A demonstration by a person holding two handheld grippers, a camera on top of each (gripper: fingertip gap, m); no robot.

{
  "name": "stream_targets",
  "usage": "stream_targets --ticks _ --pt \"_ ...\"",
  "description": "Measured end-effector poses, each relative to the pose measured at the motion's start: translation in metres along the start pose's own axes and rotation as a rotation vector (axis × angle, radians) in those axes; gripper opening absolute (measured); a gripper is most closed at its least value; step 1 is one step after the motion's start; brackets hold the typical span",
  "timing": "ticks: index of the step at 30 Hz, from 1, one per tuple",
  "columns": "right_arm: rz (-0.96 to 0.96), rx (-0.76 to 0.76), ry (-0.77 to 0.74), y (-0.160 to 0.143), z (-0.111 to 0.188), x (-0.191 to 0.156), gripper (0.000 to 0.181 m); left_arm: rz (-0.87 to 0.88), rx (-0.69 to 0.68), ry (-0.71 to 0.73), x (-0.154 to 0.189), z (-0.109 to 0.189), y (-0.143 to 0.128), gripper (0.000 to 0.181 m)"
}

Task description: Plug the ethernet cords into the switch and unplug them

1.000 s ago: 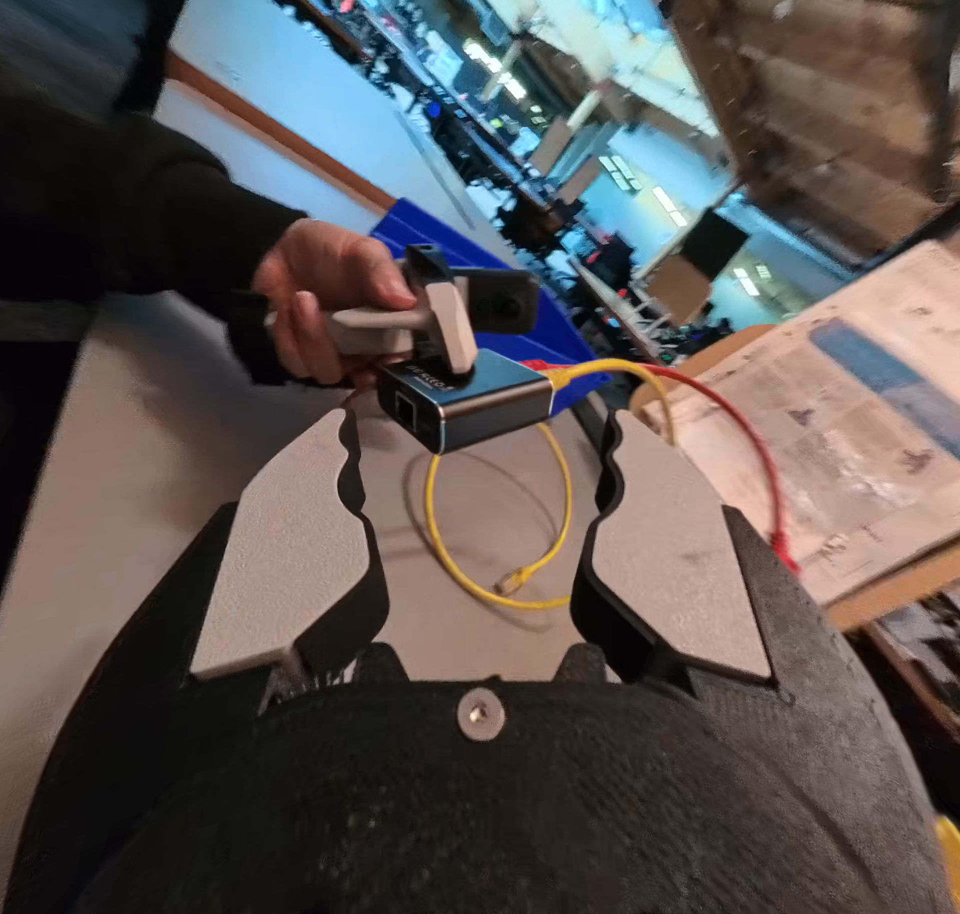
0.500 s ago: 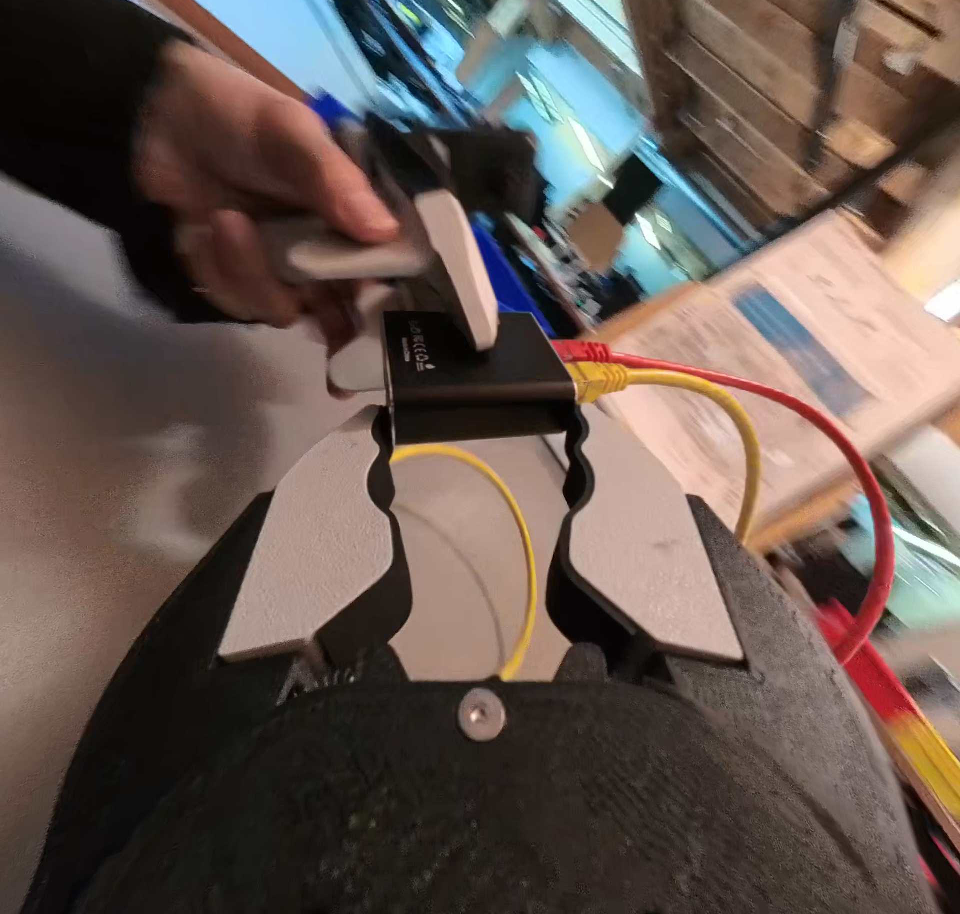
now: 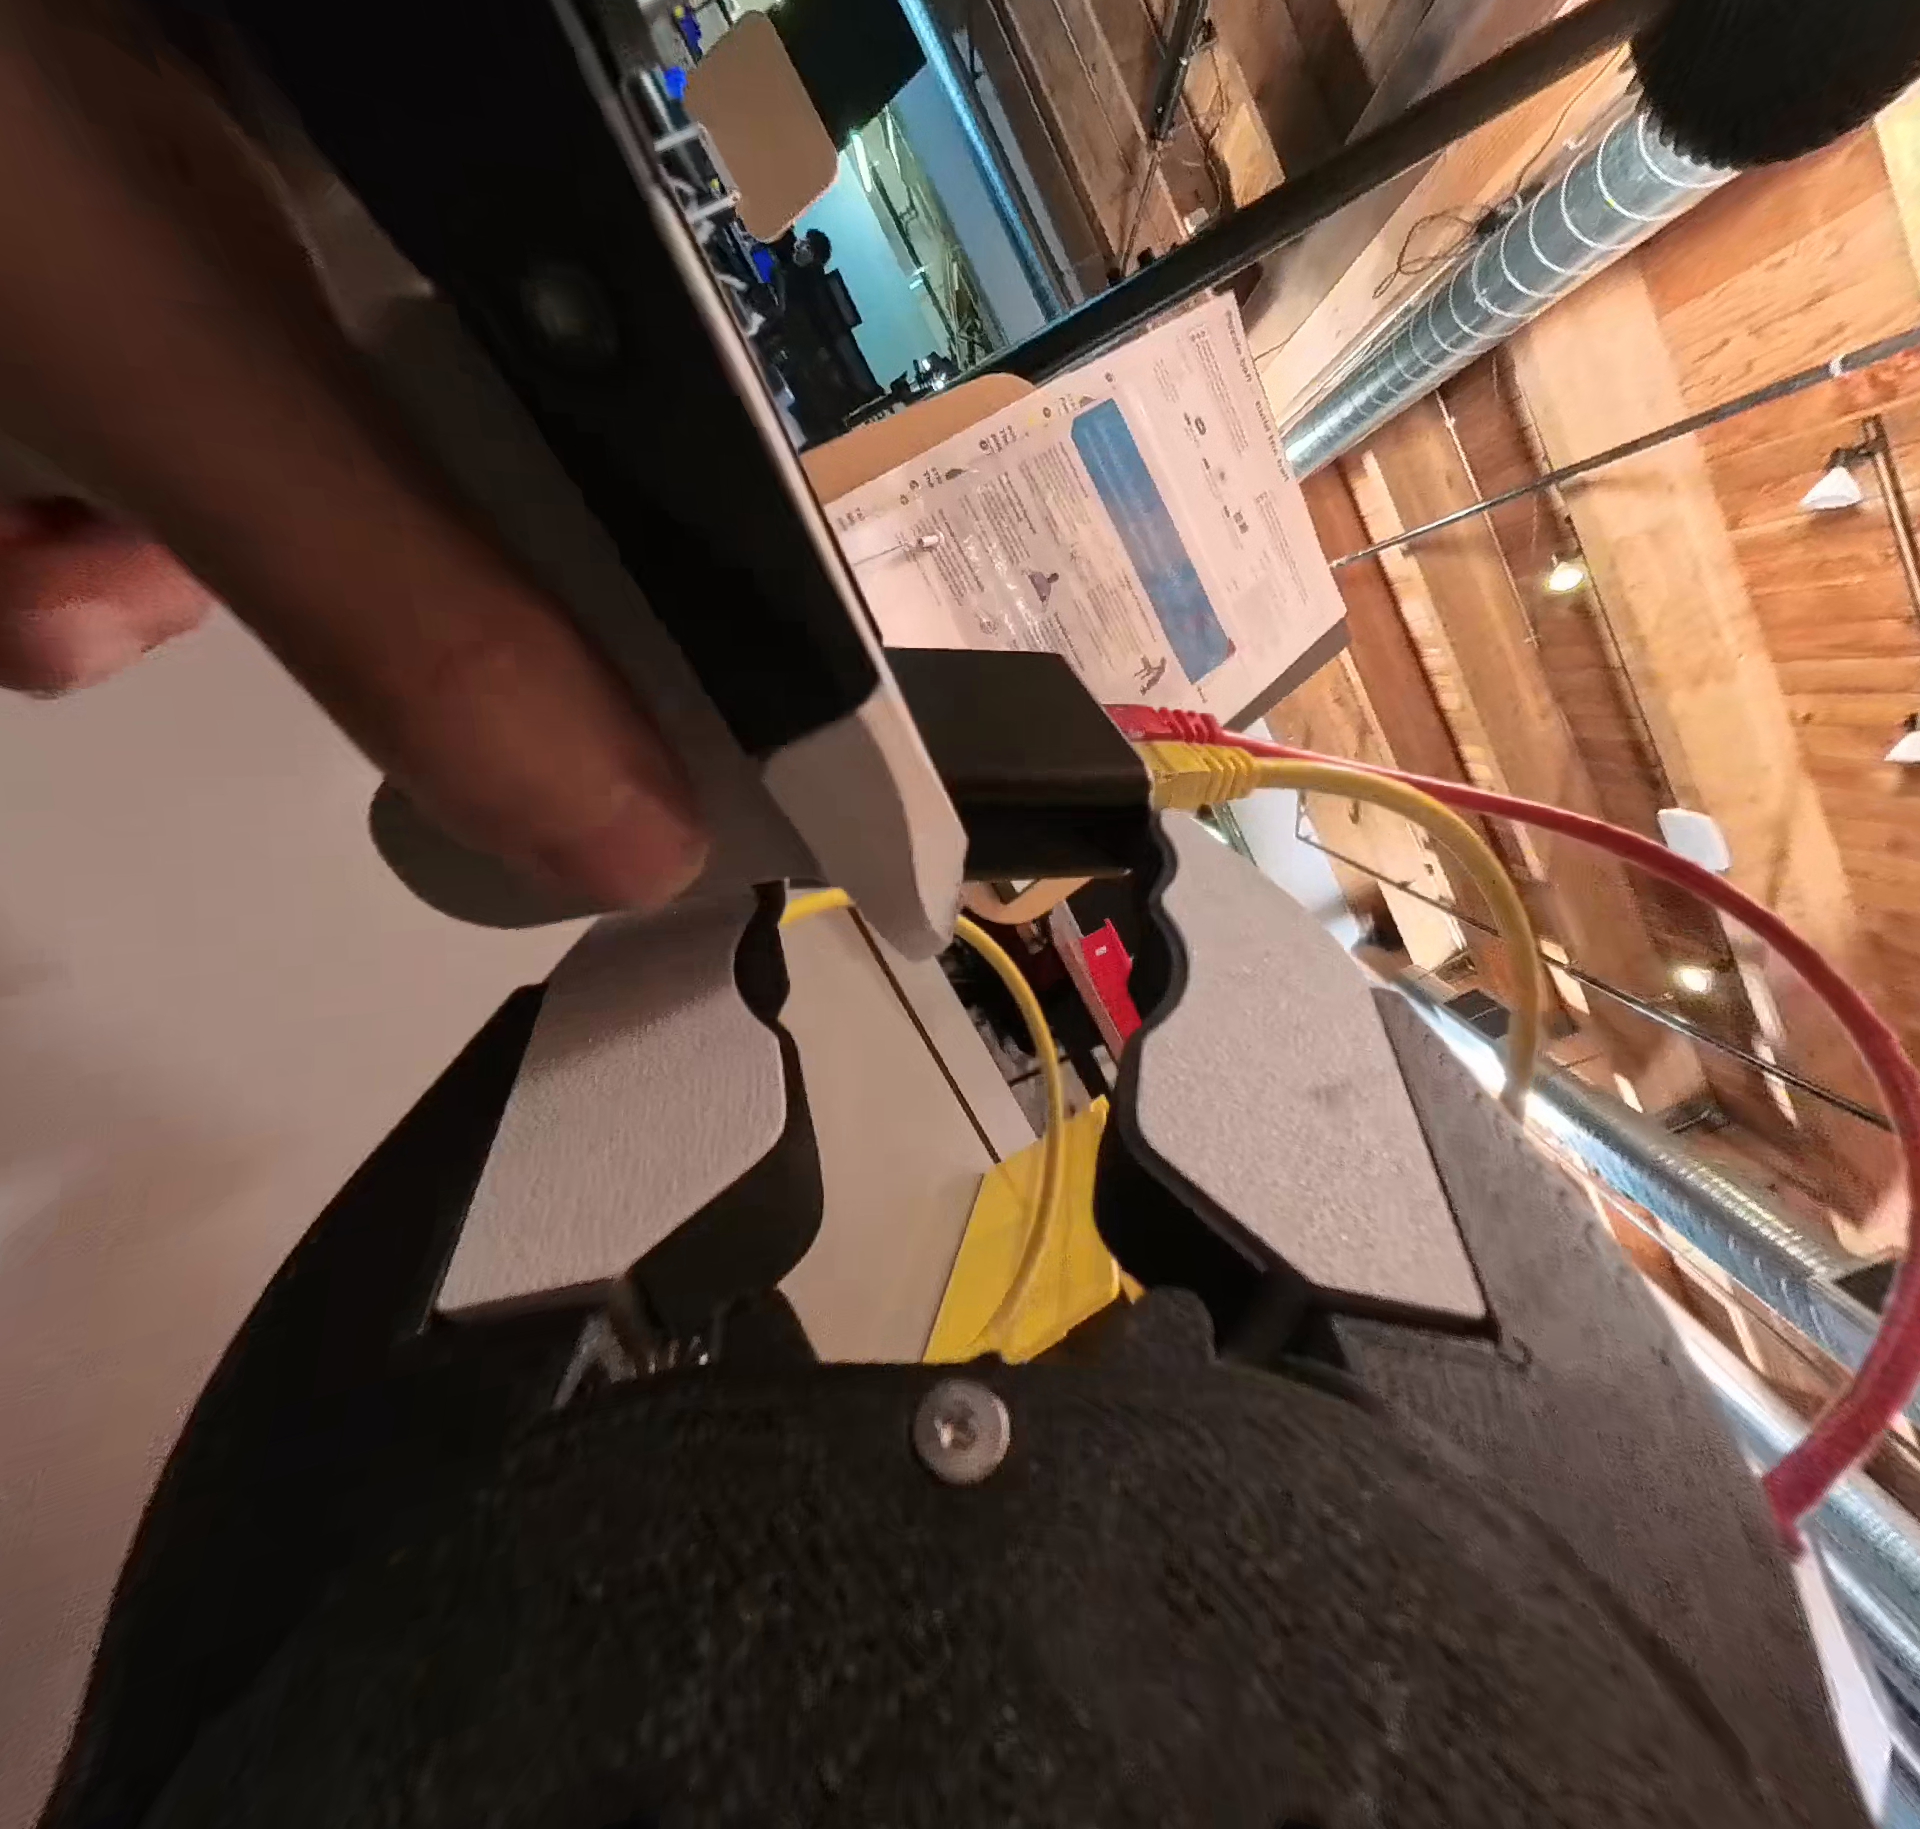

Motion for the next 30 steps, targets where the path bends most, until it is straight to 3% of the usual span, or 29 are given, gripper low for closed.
stream_targets --ticks 4,7,11,14,18,20,21,23,24,25,27,29,30 --pt "-0.012 0.034 0.043 0.002 -0.001 -0.003 0.065 -0.013 0.0 -0.034 -0.004 0.003 0.0 0.063" --pt "-0.081 0.138 0.11 0.005 0.001 -0.002 0.062 -0.241 0.027 0.045 -0.013 0.013 0.01 0.062" --pt "-0.491 0.399 0.232 0.011 0.011 0.007 0.072 -0.477 0.057 0.134 -0.012 0.028 0.032 0.062" --pt "-0.786 0.542 0.358 0.011 0.016 0.011 0.074 -0.437 0.108 0.069 -0.005 0.034 0.04 0.061" --pt "-1.095 0.621 0.521 0.005 0.018 0.009 0.072 -0.292 0.176 -0.078 0.005 0.04 0.044 0.061" --pt "-1.187 0.669 0.591 0.008 0.021 0.004 0.076 -0.135 0.339 -0.138 0.011 0.052 0.061 0.0" --pt "-1.219 0.719 0.614 0.012 0.025 0.006 0.075 -0.066 0.343 -0.169 0.011 0.052 0.063 0.0" --pt "-1.25 0.736 0.588 0.013 0.023 0.009 0.064 -0.108 0.226 -0.153 0.004 0.04 0.046 0.0" --pt "-1.232 0.623 0.544 0.004 0.01 0.004 0.058 -0.105 0.18 -0.126 -0.004 0.034 0.035 0.0" --pt "-1.167 0.519 0.544 -0.005 0.003 -0.005 0.065 -0.053 0.124 -0.097 -0.012 0.028 0.025 0.0" --pt "-1.049 0.479 0.675 -0.009 0.011 -0.019 0.053 0.025 -0.003 -0.094 -0.018 0.017 0.003 0.01" --pt "-1.037 0.426 0.732 -0.017 0.013 -0.024 0.064 0.01 -0.089 -0.081 -0.022 0.009 -0.014 0.019" --pt "-1.034 0.407 0.709 -0.023 0.012 -0.021 0.06 -0.018 -0.13 -0.096 -0.021 0.006 -0.022 0.023"
Point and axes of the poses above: each gripper's, where its closed fingertips meet, z back along the fingers, y out of its top, x = y × z across the jaws, the point moved 1 cm from there along z, back along the fingers, and after that the axes turned 4 degrees about z, right-handed, at the moved point
